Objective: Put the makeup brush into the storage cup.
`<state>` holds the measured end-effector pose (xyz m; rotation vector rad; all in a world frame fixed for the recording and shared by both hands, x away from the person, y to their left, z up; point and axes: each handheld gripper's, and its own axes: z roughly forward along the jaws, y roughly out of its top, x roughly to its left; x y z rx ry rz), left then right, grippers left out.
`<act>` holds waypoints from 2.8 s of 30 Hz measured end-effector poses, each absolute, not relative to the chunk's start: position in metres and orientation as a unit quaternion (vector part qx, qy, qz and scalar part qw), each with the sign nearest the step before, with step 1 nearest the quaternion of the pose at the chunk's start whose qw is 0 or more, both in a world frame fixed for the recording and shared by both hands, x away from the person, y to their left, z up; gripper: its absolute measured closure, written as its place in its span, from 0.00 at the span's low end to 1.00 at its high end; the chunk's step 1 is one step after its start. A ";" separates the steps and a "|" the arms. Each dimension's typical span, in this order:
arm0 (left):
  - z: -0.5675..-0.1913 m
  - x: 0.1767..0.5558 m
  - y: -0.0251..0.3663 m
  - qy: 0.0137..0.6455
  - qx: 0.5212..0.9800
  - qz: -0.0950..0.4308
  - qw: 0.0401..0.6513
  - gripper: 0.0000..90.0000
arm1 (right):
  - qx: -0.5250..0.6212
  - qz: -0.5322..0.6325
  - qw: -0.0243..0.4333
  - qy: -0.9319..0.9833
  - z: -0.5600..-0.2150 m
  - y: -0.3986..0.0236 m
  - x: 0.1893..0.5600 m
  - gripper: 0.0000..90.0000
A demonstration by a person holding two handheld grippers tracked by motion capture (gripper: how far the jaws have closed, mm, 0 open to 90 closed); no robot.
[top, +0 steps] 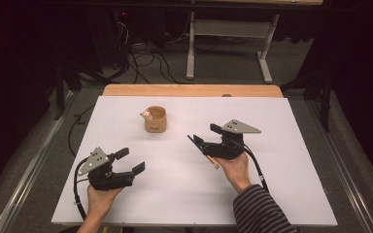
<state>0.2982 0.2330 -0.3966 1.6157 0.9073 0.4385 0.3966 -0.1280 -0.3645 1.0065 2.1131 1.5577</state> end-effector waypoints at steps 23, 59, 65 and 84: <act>-0.397 0.298 0.232 0.386 0.695 0.186 0.578 0.19 | 0.359 0.441 0.142 0.810 -0.358 -0.129 0.405 0.38; -0.397 0.298 0.232 0.385 0.696 0.186 0.578 0.19 | 0.366 0.280 0.098 0.882 -0.339 -0.121 0.425 0.60; -0.397 0.298 0.232 0.385 0.695 0.185 0.578 0.19 | 0.365 0.244 0.084 0.895 -0.340 -0.115 0.430 0.62; -0.397 0.298 0.232 0.384 0.696 0.185 0.578 0.19 | 0.360 0.158 0.066 0.917 -0.352 -0.094 0.439 0.64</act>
